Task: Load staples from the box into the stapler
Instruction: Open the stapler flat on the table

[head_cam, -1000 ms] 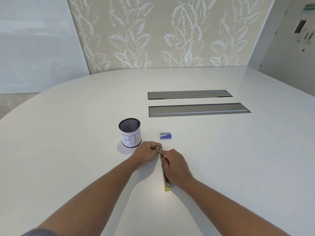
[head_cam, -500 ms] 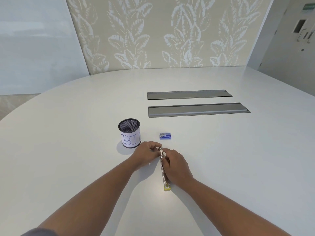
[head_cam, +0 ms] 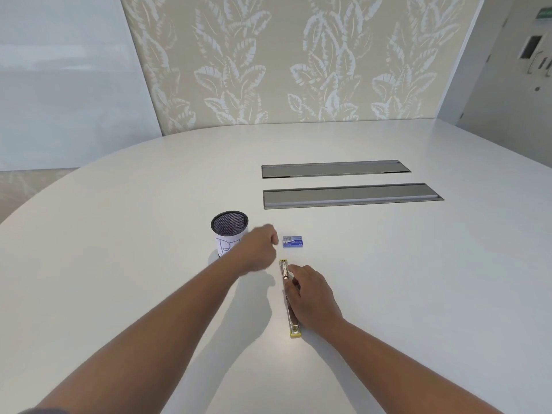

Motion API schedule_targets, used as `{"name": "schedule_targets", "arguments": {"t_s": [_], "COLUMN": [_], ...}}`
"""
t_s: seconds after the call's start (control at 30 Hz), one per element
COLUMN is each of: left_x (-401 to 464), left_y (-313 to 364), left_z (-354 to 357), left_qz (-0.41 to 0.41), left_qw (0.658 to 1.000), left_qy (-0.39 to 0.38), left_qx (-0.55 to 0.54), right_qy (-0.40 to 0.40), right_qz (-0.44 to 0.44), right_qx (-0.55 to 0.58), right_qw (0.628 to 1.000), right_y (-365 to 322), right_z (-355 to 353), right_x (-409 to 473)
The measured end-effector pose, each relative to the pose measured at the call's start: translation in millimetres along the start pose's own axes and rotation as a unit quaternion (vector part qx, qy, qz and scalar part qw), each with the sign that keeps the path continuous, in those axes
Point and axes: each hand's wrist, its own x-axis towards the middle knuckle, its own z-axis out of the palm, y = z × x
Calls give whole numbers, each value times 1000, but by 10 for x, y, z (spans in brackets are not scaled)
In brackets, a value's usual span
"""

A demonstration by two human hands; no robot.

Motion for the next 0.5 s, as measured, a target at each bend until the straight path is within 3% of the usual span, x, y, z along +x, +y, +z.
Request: {"name": "schedule_targets", "arguments": {"t_s": [0.13,0.3,0.5], "left_x": [113,227,282], "left_y": [59,-54,-75], "left_z": [-416,-629,-704], "left_qz": [21,-7,-34], "left_qw": [992,977,965], "left_qy": [78,56,41], "left_qx": [96,206,258], "right_qy": [4,-5,1], "right_qz": [4,9,8], "right_qx": [6,8,9], "right_qw": [1000,1000,1000], "right_y": [15,39,47], "right_z": [3,21,28], "right_x": [-5,-17,19]}}
